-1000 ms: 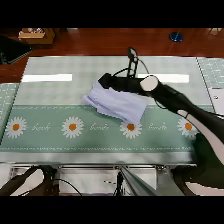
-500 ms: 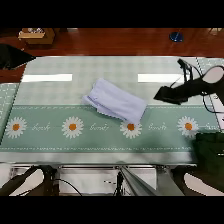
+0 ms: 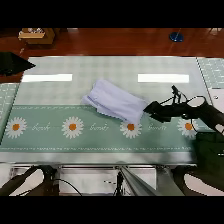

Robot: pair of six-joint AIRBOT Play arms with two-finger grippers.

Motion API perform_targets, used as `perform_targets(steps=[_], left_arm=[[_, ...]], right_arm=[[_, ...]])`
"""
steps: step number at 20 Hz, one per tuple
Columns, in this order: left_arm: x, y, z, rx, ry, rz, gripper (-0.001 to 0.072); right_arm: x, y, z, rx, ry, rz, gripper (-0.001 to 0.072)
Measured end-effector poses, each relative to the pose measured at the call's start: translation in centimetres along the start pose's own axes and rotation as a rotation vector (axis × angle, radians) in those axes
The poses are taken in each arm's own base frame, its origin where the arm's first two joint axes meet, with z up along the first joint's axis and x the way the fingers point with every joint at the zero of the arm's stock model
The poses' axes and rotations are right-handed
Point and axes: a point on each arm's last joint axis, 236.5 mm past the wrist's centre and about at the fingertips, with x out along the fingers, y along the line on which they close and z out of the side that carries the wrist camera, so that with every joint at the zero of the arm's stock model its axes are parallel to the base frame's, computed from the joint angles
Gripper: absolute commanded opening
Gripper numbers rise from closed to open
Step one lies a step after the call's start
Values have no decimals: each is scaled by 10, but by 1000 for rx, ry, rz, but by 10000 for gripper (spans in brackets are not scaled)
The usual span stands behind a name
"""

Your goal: Fold the shirts.

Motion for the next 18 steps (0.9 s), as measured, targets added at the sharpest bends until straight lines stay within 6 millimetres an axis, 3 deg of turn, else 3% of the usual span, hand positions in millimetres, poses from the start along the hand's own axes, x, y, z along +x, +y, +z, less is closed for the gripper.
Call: perform_targets(steps=[2, 3, 4, 5, 7, 9, 11, 14, 16, 18], left_arm=[[0, 1, -1, 1, 3, 4, 211], [0, 1, -1, 1, 4, 6, 211], [0, 1, -2, 1, 7, 6, 211], [0, 1, -2, 1, 8, 6, 211], [0, 2, -2, 2, 8, 7, 211], [0, 2, -2, 2, 9, 8, 210], [0, 2, -2, 2, 8, 8, 210], [0, 2, -1, 2, 4, 10, 211], [0, 3, 0, 1, 2, 12, 210], [0, 3, 0, 1, 1, 12, 210]], right_arm=[[20, 13, -7, 31, 3, 41, 583], [29, 18, -8, 42, -2, 58, 487], [37, 22, -9, 46, -14, 68, 196], [43, 24, -9, 45, -24, 73, 24], [46, 35, -5, 28, -46, 102, 21], [31, 60, 9, -19, -83, 167, 21], [-2, 91, 24, -88, -127, 244, 21], [-83, 133, 51, -180, -244, 323, 21], [-143, 145, 60, -223, -322, 321, 21], [-204, 145, 65, -247, -411, 274, 21]])
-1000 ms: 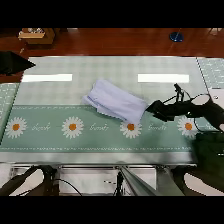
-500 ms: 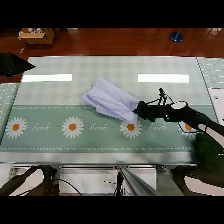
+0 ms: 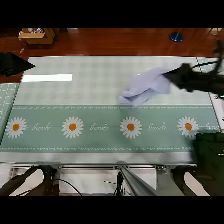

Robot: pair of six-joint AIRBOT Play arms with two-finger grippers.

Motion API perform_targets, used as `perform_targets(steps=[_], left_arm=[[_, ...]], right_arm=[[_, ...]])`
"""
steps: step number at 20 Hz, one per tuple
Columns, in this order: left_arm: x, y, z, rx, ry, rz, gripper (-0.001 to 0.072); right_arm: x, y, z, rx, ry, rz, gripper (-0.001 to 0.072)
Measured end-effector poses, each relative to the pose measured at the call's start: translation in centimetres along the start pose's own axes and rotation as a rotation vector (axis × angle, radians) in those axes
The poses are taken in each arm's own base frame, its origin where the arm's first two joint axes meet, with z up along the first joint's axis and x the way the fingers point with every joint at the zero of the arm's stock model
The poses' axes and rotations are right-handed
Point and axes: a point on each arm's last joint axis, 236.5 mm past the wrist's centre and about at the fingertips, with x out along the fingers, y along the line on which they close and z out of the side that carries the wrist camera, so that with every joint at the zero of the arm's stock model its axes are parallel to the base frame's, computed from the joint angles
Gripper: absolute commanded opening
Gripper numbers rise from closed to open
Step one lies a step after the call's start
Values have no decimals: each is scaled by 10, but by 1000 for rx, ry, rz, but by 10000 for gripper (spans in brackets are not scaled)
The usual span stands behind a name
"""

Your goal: Fold the shirts.

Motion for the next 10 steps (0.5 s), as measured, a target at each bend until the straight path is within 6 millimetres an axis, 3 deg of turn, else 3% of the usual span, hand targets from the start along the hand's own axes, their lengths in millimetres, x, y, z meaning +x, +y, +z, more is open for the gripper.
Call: perform_targets(steps=[3, 5, 7, 10], left_arm=[[0, 0, 0, 0, -2, 1, 210], [0, 0, 0, 0, -2, 1, 210], [0, 0, 0, 0, -1, 1, 210], [0, 0, 0, 0, -2, 1, 210]], right_arm=[[-79, -12, 27, -38, -92, -180, 20], [-136, -41, 32, -28, -128, -384, 20], [-195, -79, 25, 13, -137, -621, 20], [-277, -126, -4, 142, -111, -949, 20]])
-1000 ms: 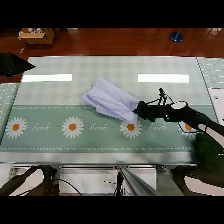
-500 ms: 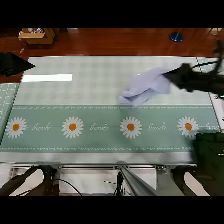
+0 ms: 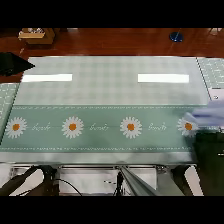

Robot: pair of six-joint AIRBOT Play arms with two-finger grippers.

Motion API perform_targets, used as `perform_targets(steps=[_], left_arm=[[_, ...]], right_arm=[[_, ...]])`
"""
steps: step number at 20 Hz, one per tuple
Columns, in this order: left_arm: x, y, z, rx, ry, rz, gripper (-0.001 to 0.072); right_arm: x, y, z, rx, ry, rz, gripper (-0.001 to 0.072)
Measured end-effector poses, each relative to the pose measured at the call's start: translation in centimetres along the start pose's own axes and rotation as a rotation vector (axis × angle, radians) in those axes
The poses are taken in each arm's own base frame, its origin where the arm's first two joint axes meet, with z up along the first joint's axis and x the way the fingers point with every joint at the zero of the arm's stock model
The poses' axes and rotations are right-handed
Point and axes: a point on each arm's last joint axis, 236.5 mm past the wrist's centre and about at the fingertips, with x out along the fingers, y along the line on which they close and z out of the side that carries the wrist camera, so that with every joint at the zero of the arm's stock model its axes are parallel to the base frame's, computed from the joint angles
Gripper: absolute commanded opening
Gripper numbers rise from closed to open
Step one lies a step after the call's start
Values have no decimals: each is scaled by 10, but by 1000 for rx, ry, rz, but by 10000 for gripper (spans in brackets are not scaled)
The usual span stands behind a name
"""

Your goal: Fold the shirts.

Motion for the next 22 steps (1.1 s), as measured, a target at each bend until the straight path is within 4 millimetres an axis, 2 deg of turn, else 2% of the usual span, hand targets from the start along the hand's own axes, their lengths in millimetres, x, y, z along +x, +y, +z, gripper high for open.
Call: perform_targets(steps=[3, 6, 8, 12, 15, 18, 20, 21, 22], left_arm=[[0, 1, 0, -1, -2, 1, 210], [0, 4, 6, -3, -26, 13, 210], [2, 9, 12, -7, -49, 24, 210], [8, 25, 25, -25, -93, 53, 210], [12, 43, 35, -17, -128, 106, 210], [11, 65, 46, -2, -169, 183, 210], [11, 76, 51, 6, -188, 222, 210], [11, 81, 52, 8, -193, 238, 210], [12, 85, 53, 9, -195, 250, 210]], right_arm=[[-14, -60, -21, 102, 69, -214, 20], [-29, -101, -36, 170, 115, -383, 20], [-29, -117, -49, 198, 163, -454, 20], [-12, -143, -85, 224, 317, -561, 20], [-5, -169, -126, 288, 457, -663, 21], [-10, -194, -170, 396, 561, -755, 22], [-12, -205, -191, 458, 595, -790, 25], [-12, -211, -198, 476, 602, -803, 101], [-12, -215, -202, 483, 599, -812, 260]])
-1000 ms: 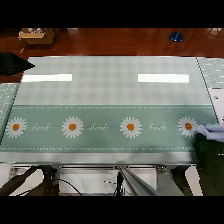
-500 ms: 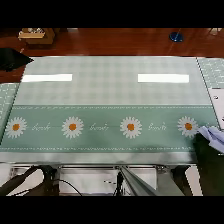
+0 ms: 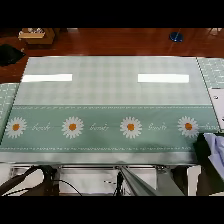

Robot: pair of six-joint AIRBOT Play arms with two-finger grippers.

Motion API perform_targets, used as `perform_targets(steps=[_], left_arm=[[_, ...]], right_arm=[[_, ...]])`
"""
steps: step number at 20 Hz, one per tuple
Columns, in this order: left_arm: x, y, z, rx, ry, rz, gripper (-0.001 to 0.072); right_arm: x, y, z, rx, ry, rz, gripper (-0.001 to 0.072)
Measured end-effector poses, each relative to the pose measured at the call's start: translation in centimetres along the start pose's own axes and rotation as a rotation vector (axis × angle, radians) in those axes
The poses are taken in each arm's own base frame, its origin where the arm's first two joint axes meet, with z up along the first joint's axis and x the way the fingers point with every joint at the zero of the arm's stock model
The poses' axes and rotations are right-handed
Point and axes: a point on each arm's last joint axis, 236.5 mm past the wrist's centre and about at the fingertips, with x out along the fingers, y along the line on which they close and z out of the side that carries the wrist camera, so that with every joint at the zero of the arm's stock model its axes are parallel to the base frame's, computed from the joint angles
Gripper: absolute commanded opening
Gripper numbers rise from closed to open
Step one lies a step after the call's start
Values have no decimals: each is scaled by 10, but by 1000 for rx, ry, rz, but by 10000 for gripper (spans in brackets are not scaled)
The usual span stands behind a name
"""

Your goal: Fold the shirts.

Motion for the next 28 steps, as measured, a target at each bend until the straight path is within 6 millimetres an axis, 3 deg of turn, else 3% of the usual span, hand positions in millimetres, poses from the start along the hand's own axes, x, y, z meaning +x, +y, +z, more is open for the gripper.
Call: perform_targets(steps=[1, 2, 6, 7, 8, 10, 11, 13, 15, 16, 18, 20, 24, 28], left_arm=[[2, 4, 0, 3, 1, 12, 210], [3, 7, 0, 3, -2, 20, 210], [8, 14, -2, 5, 7, 37, 238], [9, 15, -2, 8, 8, 39, 410], [10, 16, -2, 6, 8, 40, 522], [12, 15, -3, 9, 13, 38, 524], [15, 13, -5, 12, 22, 33, 524], [26, 5, -17, 31, 73, 18, 524], [43, -8, -45, 53, 195, 3, 524], [53, -14, -63, 70, 268, 2, 524], [70, -25, -104, 116, 436, 27, 529], [82, -32, -135, 152, 559, 69, 529], [97, -44, -170, 189, 687, 122, 529], [101, -47, -183, 204, 737, 143, 529]], right_arm=[[4, -4, 2, 9, -7, -10, 464], [6, -6, 5, 15, -20, -17, 500], [7, 7, 36, 5, -147, 49, 492], [0, 24, 54, -13, -211, 116, 493], [-11, 48, 73, -45, -277, 207, 491], [-48, 106, 106, -132, -398, 413, 453], [-76, 142, 120, -195, -451, 529, 453], [-135, 213, 129, -350, -524, 722, 453], [-187, 282, 113, -545, -559, 841, 453], [-206, 314, 95, -654, -564, 868, 453], [-223, 366, 57, -846, -563, 855, 453], [-222, 400, 17, -1019, -549, 782, 454], [-208, 431, -40, -1252, -535, 629, 454], [-203, 439, -64, -1336, -537, 574, 454]])
